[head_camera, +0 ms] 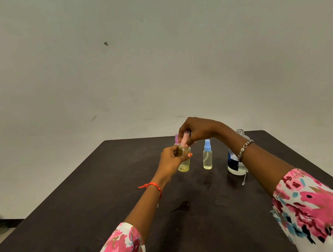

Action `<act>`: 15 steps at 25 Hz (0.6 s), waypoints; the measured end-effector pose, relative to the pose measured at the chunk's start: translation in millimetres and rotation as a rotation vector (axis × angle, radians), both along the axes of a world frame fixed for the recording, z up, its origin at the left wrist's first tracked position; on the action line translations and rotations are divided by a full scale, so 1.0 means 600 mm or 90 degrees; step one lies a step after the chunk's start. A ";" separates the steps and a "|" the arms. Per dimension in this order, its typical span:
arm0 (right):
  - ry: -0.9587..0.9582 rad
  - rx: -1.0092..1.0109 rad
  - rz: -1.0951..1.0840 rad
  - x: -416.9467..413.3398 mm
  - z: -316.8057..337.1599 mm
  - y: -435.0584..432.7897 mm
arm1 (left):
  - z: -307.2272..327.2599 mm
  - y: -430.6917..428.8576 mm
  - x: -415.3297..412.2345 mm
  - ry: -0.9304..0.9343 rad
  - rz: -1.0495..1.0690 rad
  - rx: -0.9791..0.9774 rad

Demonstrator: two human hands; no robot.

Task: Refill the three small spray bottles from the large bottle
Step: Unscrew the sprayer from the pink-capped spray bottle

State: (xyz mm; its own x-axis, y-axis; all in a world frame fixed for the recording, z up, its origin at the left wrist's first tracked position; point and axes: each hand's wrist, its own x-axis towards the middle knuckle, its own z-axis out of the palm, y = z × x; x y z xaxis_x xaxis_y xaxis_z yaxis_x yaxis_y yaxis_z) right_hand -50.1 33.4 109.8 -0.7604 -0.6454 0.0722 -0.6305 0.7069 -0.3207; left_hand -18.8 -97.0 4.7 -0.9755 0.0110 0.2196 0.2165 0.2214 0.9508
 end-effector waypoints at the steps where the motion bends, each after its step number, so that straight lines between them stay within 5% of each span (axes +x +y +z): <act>1: -0.006 -0.001 0.014 0.000 0.000 0.000 | -0.001 0.000 0.002 0.000 0.001 0.003; 7: 0.008 -0.051 -0.107 -0.003 -0.012 -0.011 | -0.005 0.003 0.003 0.009 0.003 0.007; 12: 0.017 0.032 0.004 0.004 -0.003 -0.003 | -0.012 -0.001 0.001 -0.003 -0.004 0.017; 15: 0.011 -0.021 0.018 -0.001 -0.009 -0.005 | -0.012 0.001 0.001 -0.007 0.003 0.011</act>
State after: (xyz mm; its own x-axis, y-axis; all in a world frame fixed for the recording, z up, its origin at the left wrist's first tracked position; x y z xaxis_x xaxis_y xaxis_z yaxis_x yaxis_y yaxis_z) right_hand -50.9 30.7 104.6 -0.7405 -0.6636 0.1062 -0.6554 0.6781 -0.3326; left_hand -18.2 -96.4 -2.7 -0.9778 0.0020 0.2095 0.2055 0.2060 0.9567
